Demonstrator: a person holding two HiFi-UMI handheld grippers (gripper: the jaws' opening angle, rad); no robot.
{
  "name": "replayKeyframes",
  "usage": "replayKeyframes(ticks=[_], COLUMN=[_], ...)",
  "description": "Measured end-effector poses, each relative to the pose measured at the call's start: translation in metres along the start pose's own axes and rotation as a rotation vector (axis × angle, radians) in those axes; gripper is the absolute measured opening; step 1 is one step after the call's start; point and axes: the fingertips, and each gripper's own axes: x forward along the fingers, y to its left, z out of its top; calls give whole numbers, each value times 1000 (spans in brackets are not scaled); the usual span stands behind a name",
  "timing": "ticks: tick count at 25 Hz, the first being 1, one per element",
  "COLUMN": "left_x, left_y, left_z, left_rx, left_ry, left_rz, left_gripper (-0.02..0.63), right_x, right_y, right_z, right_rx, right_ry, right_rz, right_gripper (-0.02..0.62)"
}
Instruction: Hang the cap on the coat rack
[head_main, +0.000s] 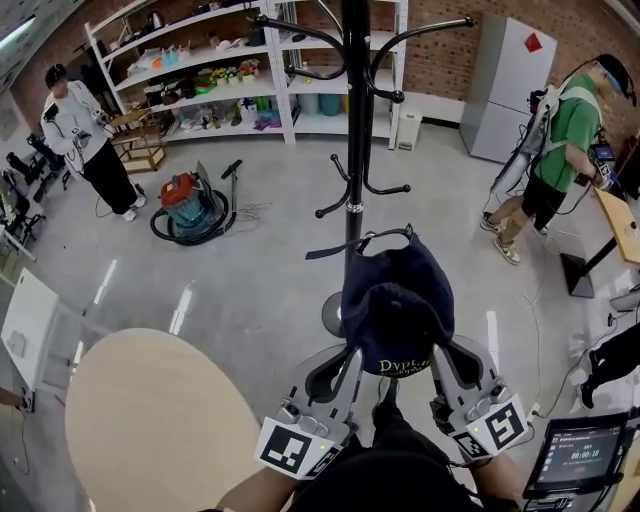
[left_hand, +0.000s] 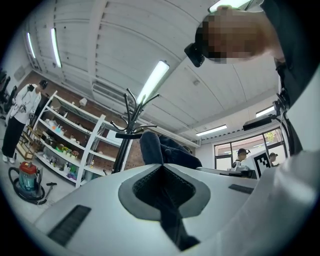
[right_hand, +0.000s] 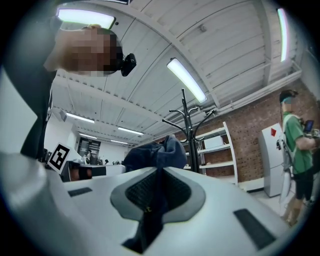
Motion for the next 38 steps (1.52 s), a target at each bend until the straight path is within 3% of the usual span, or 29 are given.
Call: replayKeyframes(ticks=[16, 24, 38], left_x=[56, 143, 133], left_y=[21, 48, 43], left_z=[31, 16, 37], left_rx=[130, 180, 225], left_ry=[-57, -39, -49], left_rz=[17, 35, 72], left_gripper=[14, 14, 14], right_x=[52, 100, 106], right_y=[-47, -128, -118], right_z=[28, 28, 42], right_rx=[-27, -22, -28], right_ry=[-128, -164, -212], right_rz=[53, 75, 112], right_gripper=[31, 31, 31])
